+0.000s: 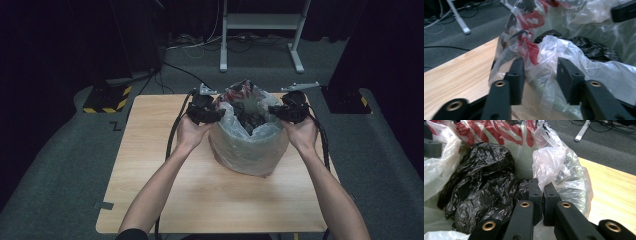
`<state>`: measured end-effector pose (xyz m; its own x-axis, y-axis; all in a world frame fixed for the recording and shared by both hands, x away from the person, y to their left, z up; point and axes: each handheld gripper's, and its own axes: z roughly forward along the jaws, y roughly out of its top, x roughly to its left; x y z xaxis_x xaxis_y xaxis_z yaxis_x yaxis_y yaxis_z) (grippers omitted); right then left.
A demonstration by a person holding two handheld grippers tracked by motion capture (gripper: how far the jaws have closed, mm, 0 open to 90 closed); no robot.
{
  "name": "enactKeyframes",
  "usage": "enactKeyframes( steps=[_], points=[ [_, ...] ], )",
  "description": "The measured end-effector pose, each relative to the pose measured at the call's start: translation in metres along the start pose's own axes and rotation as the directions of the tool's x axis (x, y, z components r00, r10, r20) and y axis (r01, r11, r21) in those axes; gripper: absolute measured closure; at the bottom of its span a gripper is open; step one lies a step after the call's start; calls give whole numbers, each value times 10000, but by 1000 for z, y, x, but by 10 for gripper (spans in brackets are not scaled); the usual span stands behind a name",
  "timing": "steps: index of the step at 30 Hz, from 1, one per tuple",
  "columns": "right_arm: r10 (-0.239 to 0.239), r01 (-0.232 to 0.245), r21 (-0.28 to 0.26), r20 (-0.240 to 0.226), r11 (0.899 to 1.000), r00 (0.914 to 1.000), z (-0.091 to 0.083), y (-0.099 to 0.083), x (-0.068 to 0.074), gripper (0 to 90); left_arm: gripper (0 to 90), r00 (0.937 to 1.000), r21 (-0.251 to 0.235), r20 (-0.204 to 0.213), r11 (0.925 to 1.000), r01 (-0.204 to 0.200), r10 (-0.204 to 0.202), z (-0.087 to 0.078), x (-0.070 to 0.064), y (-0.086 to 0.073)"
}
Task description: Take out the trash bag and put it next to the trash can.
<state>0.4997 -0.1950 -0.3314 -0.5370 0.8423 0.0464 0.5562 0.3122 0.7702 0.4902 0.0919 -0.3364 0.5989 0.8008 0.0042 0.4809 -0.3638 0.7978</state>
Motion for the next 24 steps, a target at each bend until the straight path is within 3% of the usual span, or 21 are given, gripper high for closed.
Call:
enactKeyframes(
  steps=[3,8,11,24],
  points=[
    [2,-2,0,-28,10000,10000,0,0,0,876,741,9998,104,-203,9999,-46,48,-1,2,2],
    [58,-60,-93,-194,9999,9998,-1,1,2,875,867,9998,-74,-144,9999,-100,99,-6,1,5],
    [58,-64,-165,-327,9998,9994,-1,2,4,875,878,9993,-81,-35,9992,-379,379,-6,-4,8],
    [-138,115,-287,-800,9995,9967,-2,12,20,875,883,9966,-332,508,9974,-635,652,-2,-20,13]
  ],
)
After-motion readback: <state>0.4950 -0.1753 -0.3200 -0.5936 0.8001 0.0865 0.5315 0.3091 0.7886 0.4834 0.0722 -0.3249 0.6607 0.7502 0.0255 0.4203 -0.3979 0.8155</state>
